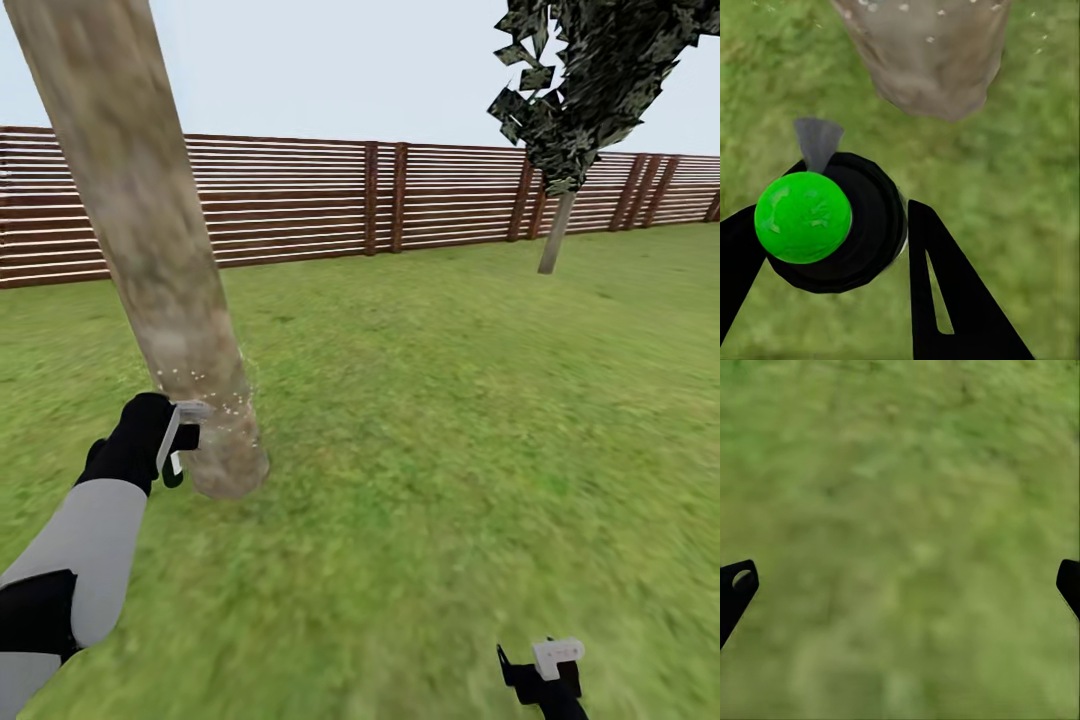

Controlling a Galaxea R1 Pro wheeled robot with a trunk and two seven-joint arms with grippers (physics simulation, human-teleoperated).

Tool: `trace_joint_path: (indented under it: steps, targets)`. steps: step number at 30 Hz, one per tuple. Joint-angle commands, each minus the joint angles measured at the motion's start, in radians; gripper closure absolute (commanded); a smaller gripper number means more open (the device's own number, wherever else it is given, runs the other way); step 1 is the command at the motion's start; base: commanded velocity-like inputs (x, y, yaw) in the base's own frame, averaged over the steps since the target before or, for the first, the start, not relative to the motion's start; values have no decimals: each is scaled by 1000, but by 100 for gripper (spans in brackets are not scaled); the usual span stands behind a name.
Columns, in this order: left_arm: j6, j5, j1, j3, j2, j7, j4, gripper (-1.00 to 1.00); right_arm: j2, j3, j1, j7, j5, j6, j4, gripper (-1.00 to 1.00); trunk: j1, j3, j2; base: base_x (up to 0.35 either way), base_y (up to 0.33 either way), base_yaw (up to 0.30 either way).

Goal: In the garden, pick up the pesticide atomizer on the floor and spray pesticide onto both trees until each tree trunk is fully covered.

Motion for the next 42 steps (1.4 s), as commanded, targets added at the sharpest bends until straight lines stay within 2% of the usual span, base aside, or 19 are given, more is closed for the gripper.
trace_joint_path:
  steps: [1,10,16,20,30,31,33,35,42]
  targets:
    - [4,1,1,1,0,3,-1,100,0,-8,-1,9,1,-4,0,-100,0,-1,0,309,-55,277]
    - [0,-1,8,-1,-6,4,-1,100,-1,-8,-1,9,1,-4,0,-100,0,-1,0,54,-8,279]
    - [-1,-8,7,-2,-12,5,-1,100,-1,-8,-1,9,1,-4,0,-100,0,-1,0,149,-206,276]
    - [-3,-6,7,-1,-14,40,1,100,-1,-8,-1,9,1,-4,0,-100,0,-1,0,123,-252,251]
    - [0,4,11,2,-27,26,15,100,-1,-8,-1,9,1,-4,0,-100,0,-1,0,78,-265,23]
    - [0,5,11,0,-28,14,15,100,-1,-8,-1,9,1,-4,0,-100,0,-1,0,9,-270,0]
    - [-3,3,11,-28,-28,-31,15,100,-1,-8,-1,9,1,-4,0,-100,0,-1,0,2,-271,0]
    - [-3,3,11,-48,-27,-40,15,100,-1,-8,-1,9,1,-4,0,-100,0,-1,0,0,-273,0]
    - [-1,2,11,-57,-26,-44,13,100,-1,-8,0,9,1,-4,0,-100,0,-1,0,0,-275,0]
